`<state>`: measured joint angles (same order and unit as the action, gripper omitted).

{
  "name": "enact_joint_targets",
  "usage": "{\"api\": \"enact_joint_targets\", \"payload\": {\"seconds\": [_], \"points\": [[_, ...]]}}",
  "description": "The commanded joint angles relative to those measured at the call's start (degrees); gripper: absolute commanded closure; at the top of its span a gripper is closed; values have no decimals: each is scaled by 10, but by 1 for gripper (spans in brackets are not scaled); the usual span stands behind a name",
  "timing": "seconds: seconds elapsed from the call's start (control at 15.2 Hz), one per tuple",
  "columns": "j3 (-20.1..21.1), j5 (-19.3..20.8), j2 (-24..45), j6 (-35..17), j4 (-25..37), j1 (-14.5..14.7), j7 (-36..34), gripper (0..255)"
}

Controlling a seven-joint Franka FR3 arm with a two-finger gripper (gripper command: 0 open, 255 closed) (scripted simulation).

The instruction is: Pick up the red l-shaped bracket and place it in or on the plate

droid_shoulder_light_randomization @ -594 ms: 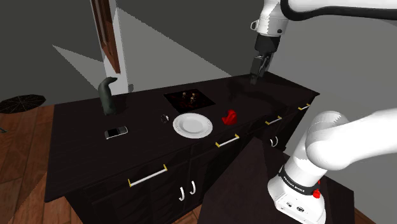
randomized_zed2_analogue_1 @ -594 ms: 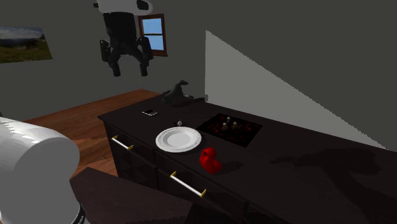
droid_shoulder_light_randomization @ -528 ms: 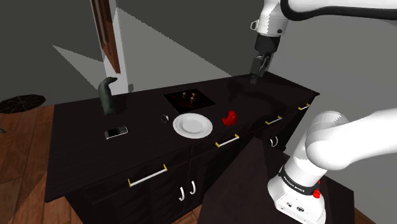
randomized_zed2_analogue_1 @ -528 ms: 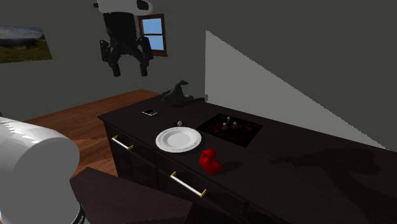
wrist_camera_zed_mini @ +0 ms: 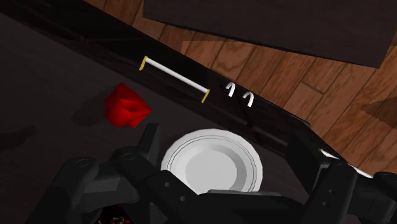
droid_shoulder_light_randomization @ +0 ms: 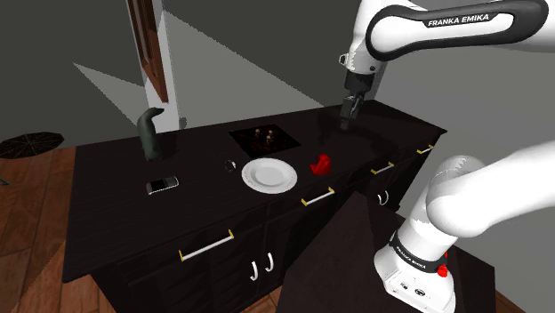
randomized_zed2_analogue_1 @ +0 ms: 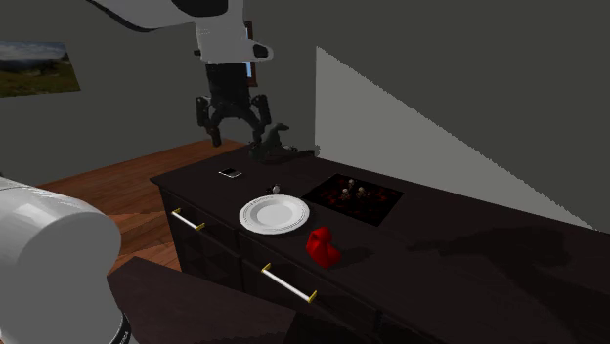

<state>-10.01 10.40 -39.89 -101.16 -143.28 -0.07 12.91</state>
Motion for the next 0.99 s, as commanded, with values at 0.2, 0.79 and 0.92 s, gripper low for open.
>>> {"api": "enact_joint_targets", "payload": {"seconds": [0.2, 0.79, 0.92], "points": [[-45, 20, 77, -96, -19, -7, 40, 0], [-123, 12, 268, -255, 8, -8, 129, 0], [-137, -2, 316, -286, 22, -7, 154, 0]]}}
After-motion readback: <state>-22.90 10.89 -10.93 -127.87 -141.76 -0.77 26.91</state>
